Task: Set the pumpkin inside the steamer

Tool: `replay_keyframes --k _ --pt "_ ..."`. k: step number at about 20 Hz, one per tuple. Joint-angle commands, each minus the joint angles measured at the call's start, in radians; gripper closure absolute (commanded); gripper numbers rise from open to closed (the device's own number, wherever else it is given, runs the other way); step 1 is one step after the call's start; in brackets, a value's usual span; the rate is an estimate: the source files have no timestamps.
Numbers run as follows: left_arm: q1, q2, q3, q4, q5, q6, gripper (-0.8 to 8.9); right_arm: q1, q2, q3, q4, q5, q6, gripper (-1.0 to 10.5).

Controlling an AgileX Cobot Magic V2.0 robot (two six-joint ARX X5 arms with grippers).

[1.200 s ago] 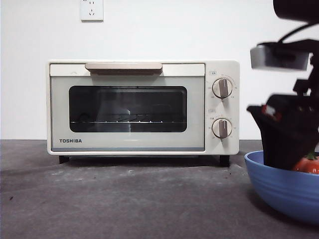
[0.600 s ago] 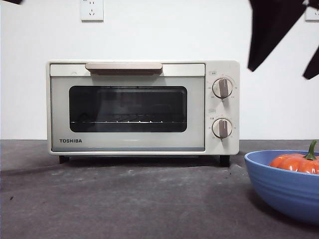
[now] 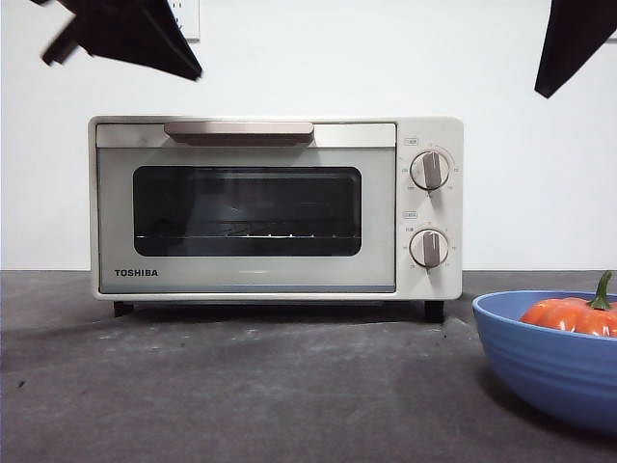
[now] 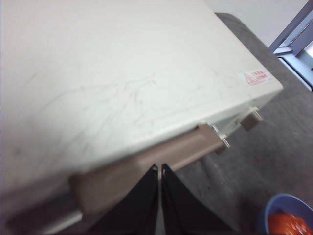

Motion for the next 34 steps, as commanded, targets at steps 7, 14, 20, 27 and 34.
replay_keyframes --k 7,14,20,27,34 --pt "-0.037 0.125 0.039 0.078 -0.053 0.076 7.97 0.006 -0.014 0.010 0.002 -0.001 0.014 4.0" --pt "-0.051 0.151 0.039 0.071 -0.083 0.108 7.97 0.006 -0.014 0.010 0.002 -0.002 0.014 4.0" --pt "-0.072 0.161 0.039 -0.022 -0.083 0.124 7.98 0.006 -0.014 0.010 0.002 -0.002 0.013 4.0" --pt "-0.119 0.163 0.039 -0.166 -0.082 0.124 7.98 0.006 -0.014 0.010 0.002 -0.002 0.013 4.0" --pt "-0.158 0.163 0.039 -0.372 -0.078 0.124 7.98 0.006 -0.014 0.010 0.002 -0.002 0.013 4.0"
